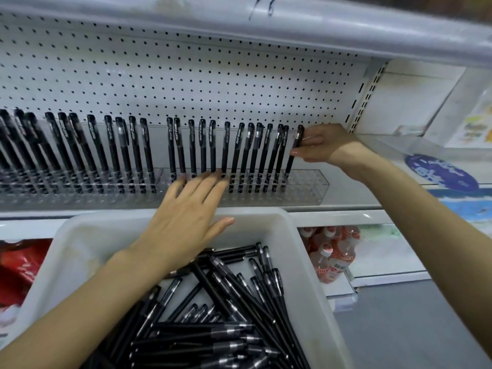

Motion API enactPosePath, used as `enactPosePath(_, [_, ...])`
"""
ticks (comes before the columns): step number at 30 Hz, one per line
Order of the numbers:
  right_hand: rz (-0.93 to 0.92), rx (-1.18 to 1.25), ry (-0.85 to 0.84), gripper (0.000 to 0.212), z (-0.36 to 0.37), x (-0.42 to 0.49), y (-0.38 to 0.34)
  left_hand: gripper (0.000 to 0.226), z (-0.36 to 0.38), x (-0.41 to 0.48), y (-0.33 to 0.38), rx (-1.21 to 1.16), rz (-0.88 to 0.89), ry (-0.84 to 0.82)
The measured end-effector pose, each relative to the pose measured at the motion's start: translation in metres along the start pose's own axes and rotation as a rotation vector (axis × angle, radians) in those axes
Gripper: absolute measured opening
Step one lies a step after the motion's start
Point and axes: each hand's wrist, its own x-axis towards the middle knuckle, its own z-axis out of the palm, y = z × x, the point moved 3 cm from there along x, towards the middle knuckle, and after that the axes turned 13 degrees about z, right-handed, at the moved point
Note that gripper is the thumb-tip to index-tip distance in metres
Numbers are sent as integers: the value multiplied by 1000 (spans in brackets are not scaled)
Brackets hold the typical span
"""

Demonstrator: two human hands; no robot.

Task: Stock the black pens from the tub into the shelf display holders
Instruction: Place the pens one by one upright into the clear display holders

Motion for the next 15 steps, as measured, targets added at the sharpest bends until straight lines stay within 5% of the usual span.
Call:
enactPosePath(5, [-95, -70, 292, 36, -6, -53, -1, 71, -9, -23, -8, -43, -44, -23])
enactPosePath(8, [-125, 71, 128, 30, 29, -106, 7, 77, -14, -39, -15, -77, -91, -8])
enactPosePath(11, [19, -156, -135, 38, 83, -131, 33, 76, -13, -54, -21, -105, -153, -6])
enactPosePath(15, [43, -486, -90, 48, 129, -127, 62, 87, -7, -75, -27, -109, -198, -45])
